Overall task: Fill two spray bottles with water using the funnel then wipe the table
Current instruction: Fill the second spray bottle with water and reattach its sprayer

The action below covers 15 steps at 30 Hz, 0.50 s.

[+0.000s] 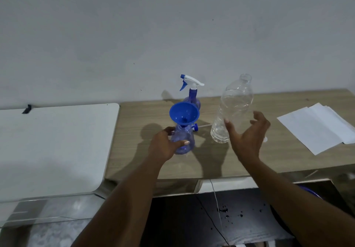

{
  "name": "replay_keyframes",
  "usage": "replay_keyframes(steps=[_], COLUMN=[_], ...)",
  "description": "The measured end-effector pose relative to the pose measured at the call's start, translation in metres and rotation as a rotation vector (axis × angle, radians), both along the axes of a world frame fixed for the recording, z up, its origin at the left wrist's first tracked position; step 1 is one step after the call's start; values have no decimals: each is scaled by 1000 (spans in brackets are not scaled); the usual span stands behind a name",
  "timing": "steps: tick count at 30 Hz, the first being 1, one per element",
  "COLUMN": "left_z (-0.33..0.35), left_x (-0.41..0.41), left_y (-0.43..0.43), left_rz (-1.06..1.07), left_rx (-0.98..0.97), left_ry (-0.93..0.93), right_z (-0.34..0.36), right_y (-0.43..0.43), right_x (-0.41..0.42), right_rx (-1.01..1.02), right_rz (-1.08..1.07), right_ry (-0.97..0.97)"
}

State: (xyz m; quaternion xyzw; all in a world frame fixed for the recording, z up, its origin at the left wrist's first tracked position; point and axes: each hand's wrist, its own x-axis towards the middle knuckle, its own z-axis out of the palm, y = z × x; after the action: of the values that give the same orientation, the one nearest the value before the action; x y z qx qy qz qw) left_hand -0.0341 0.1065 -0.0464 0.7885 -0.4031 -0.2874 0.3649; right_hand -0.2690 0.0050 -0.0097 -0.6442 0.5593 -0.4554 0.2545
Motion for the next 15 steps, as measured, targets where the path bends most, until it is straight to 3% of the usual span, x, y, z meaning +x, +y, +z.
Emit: replay_keyframes(steps=[2,6,8,13,15], left_z=[0,1,0,-1,-2], left_x=[3,7,8,10,11], left_y=[2,6,8,14,14], left_rz=[-1,4,-12,52,37], left_rx=[9,22,22,12,15], left_ry=[-1,5,-10,105,126], right_z=[-6,21,53,94,93], right_y=[27,62,61,29,20], right_x=[8,51,78,127,132], right_rx=[-190,-472,-425,-73,-7], right_rz=[14,361,465,600,670], right_ry=[-18,8,153,731,771])
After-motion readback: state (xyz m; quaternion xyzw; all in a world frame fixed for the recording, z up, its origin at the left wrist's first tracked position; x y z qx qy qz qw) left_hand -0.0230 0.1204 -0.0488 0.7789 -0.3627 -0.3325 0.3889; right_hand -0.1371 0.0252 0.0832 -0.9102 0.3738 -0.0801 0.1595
